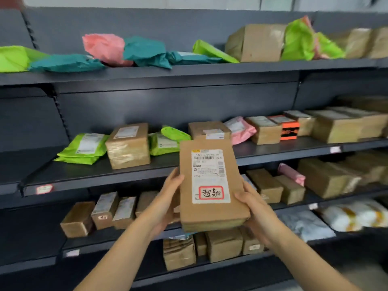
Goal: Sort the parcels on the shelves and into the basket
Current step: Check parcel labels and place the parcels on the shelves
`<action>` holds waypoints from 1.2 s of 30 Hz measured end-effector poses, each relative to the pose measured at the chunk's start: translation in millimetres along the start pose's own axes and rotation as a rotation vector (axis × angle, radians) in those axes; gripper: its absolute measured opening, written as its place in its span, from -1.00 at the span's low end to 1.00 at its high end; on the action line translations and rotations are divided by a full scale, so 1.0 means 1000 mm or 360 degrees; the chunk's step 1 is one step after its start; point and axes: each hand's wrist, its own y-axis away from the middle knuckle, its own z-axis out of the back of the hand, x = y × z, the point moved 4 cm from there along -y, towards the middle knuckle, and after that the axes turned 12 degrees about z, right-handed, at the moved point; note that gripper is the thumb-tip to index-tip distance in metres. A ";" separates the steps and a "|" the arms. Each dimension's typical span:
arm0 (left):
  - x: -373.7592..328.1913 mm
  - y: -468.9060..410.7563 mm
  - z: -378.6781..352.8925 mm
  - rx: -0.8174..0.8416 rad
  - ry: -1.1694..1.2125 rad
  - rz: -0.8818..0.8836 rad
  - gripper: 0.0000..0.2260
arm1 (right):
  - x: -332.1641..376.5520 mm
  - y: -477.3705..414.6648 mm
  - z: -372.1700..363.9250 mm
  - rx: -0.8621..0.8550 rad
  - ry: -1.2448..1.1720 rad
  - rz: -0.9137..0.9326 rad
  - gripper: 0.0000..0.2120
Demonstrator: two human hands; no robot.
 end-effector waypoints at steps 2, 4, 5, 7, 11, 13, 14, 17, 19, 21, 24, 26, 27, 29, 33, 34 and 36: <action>0.009 -0.028 -0.030 0.0104 -0.0015 0.0085 -0.33 | 0.002 0.024 0.034 -0.0081 0.0047 -0.0056 -0.39; 0.021 -0.052 -0.060 0.0179 -0.0004 0.0197 -0.22 | 0.005 0.046 0.067 -0.0192 0.0126 -0.0109 -0.31; 0.028 -0.063 -0.075 0.0215 -0.0030 0.0245 -0.17 | 0.007 0.056 0.083 -0.0247 0.0155 -0.0135 -0.30; 0.041 -0.081 -0.108 0.0280 -0.0109 0.0298 -0.16 | 0.009 0.074 0.113 -0.0379 0.0164 -0.0195 -0.29; 0.065 -0.106 -0.177 0.0355 -0.0175 0.0320 -0.30 | -0.004 0.112 0.174 -0.0889 0.0154 -0.0342 -0.18; 0.080 -0.118 -0.207 0.0415 -0.0158 0.0363 -0.26 | -0.014 0.135 0.204 -0.1264 0.0173 -0.0393 -0.09; 0.087 -0.123 -0.219 0.0412 -0.0143 0.0395 -0.23 | -0.018 0.146 0.214 -0.1410 0.0153 -0.0410 -0.10; 0.109 -0.139 -0.250 0.0393 -0.0170 0.0471 -0.14 | -0.038 0.174 0.231 -0.1674 -0.0074 -0.0439 -0.20; 0.121 -0.141 -0.274 0.0448 -0.0130 0.0516 -0.13 | -0.046 0.186 0.236 -0.1712 -0.0271 -0.0378 -0.34; 0.130 -0.136 -0.300 0.0539 -0.0091 0.0537 -0.15 | -0.047 0.197 0.239 -0.1686 -0.0417 -0.0277 -0.45; 0.142 -0.126 -0.338 0.0675 -0.0117 0.0509 -0.23 | -0.038 0.223 0.251 -0.1717 -0.0432 -0.0127 -0.44; 0.151 -0.119 -0.366 0.0793 -0.0163 0.0550 -0.17 | -0.030 0.250 0.265 -0.1847 -0.0390 -0.0081 -0.37; 0.156 -0.117 -0.379 0.0843 -0.0195 0.0579 -0.15 | -0.025 0.265 0.272 -0.1900 -0.0359 -0.0076 -0.37; 0.167 -0.112 -0.407 0.0929 -0.0284 0.0614 -0.14 | -0.016 0.293 0.286 -0.1998 -0.0325 -0.0067 -0.39; 0.185 -0.105 -0.468 0.1038 -0.0473 0.0579 -0.23 | 0.001 0.353 0.323 -0.2143 -0.0334 -0.0051 -0.34; 0.190 -0.103 -0.485 0.1042 -0.0504 0.0577 -0.29 | 0.006 0.369 0.332 -0.2171 -0.0337 -0.0053 -0.33; 0.200 -0.095 -0.520 0.1075 -0.0575 0.0579 -0.46 | 0.017 0.404 0.352 -0.2220 -0.0333 -0.0061 -0.36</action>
